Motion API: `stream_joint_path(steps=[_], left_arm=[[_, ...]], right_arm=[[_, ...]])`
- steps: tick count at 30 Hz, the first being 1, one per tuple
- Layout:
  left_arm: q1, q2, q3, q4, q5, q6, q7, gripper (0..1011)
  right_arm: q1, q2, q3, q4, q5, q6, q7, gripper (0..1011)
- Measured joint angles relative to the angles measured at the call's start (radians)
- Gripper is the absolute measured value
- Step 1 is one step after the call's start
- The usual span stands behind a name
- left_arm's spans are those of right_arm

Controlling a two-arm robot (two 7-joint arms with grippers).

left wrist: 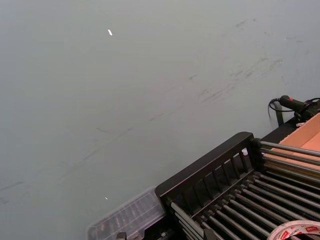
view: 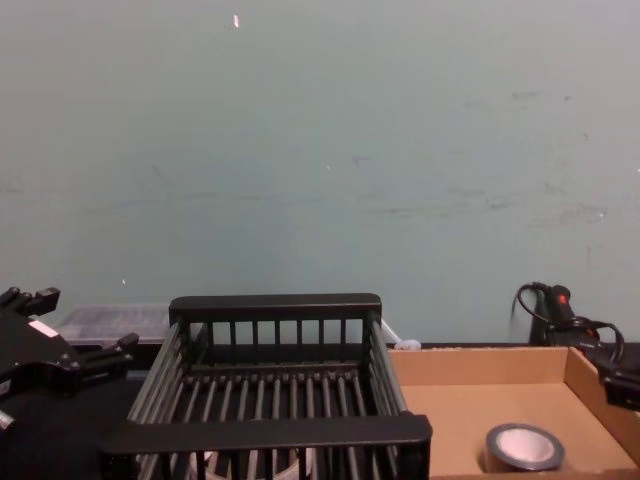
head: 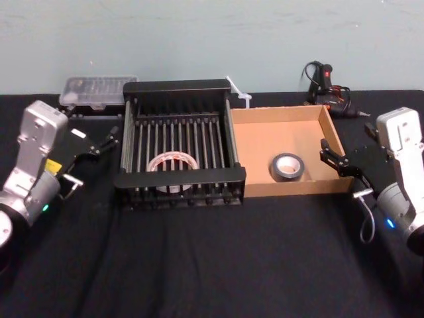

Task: Pick up the white tape and place it into the black box , Pick up the silver tape and place it into the brown box.

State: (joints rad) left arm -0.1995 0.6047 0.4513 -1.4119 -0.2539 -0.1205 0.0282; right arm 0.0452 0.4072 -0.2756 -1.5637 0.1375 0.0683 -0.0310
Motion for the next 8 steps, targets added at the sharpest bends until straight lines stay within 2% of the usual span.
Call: stream_joint_path(steps=[8], left_arm=[[0.000,0.000,0.000,0.000,0.000,0.000,0.000,1001]], right_arm=[[0.000,0.000,0.000,0.000,0.000,0.000,0.000,1002]])
